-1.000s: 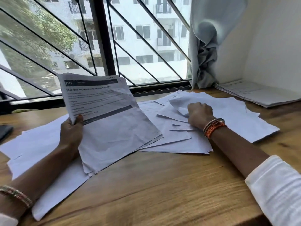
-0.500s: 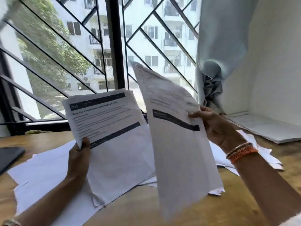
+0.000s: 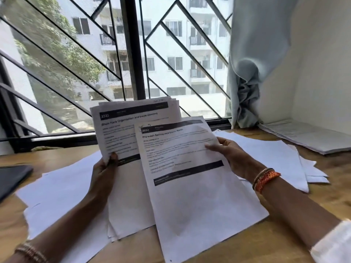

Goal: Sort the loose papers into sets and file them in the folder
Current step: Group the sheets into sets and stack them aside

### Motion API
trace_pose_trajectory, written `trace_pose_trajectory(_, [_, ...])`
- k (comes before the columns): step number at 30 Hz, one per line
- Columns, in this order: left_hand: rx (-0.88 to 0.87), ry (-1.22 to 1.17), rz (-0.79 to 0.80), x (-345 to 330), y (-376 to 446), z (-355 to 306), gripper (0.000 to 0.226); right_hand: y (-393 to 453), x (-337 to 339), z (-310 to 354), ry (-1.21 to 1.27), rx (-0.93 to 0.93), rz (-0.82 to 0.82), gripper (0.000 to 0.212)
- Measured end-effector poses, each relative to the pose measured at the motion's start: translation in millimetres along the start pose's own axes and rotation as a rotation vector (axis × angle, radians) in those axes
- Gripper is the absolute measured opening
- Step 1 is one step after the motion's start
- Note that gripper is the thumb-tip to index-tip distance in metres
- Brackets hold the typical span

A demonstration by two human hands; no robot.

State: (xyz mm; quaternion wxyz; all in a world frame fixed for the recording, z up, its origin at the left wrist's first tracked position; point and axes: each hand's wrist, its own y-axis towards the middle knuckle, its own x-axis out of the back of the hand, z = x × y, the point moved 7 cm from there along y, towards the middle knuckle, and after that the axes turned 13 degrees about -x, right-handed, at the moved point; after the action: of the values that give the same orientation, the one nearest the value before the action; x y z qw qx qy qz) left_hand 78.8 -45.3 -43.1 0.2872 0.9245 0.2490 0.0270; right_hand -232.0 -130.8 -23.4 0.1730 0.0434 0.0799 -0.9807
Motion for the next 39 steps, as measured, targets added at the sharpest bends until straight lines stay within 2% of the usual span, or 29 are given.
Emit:
trace_pose_trajectory(2, [-0.003,-0.015,0.023,-2.3,-1.0,-0.3,0.02,1.8,-0.1,3.4,-0.022,0.073,0.014,0.085])
trace_pose_trajectory(3, [-0.005,-0.022,0.037,-3.4,-1.2,-0.1,0.02,1.4,0.4,7.2,-0.063,0.137,-0.006,0.087])
trace_pose_trajectory(5, [-0.011,-0.038,0.053,-4.4,-1.5,-1.3,0.021,-3.2,-0.3,17.4,-0.162,0.3,-0.043,0.085])
trace_pose_trajectory(8, [-0.03,-0.057,0.055,-4.1,-1.6,-2.7,0.021,-12.7,-6.2,27.5,-0.305,0.436,-0.061,0.064])
trace_pose_trajectory(15, [-0.043,-0.12,0.049,-4.9,-1.3,-7.8,0.024,-13.3,-10.7,25.1,-0.306,0.414,-0.013,0.056])
trace_pose_trajectory(18, [-0.042,-0.115,0.036,-3.4,-0.9,-7.1,0.029,-10.9,-8.7,23.4,-0.274,0.418,-0.017,0.058])
trace_pose_trajectory(28, [0.039,-0.129,0.034,0.1,0.1,4.6,0.023,-17.6,-8.0,35.0,-0.178,0.484,0.037,0.065])
trace_pose_trajectory(32, [0.04,-0.113,0.029,0.3,-0.6,4.0,0.022,-18.3,-8.1,38.1,-0.252,0.512,0.033,0.069])
trace_pose_trajectory(33, [0.031,-0.109,0.002,2.2,0.1,2.4,0.021,-18.5,-4.8,42.2,-0.29,0.54,-0.031,0.069])
trace_pose_trajectory(34, [0.015,-0.101,-0.039,5.6,2.3,0.5,0.021,-20.9,3.0,50.0,-0.364,0.611,-0.165,0.071])
trace_pose_trajectory(37, [-0.034,-0.067,-0.171,21.9,9.1,-4.1,0.02,-42.1,27.6,87.0,-0.784,0.927,-0.853,0.075])
trace_pose_trajectory(38, [-0.042,-0.066,-0.199,26.7,11.3,-5.7,0.019,-51.0,30.5,97.0,-0.847,1.001,-1.049,0.076])
trace_pose_trajectory(39, [-0.045,-0.063,-0.216,30.1,13.2,-6.0,0.019,-56.7,32.9,104.6,-0.839,1.049,-1.174,0.077])
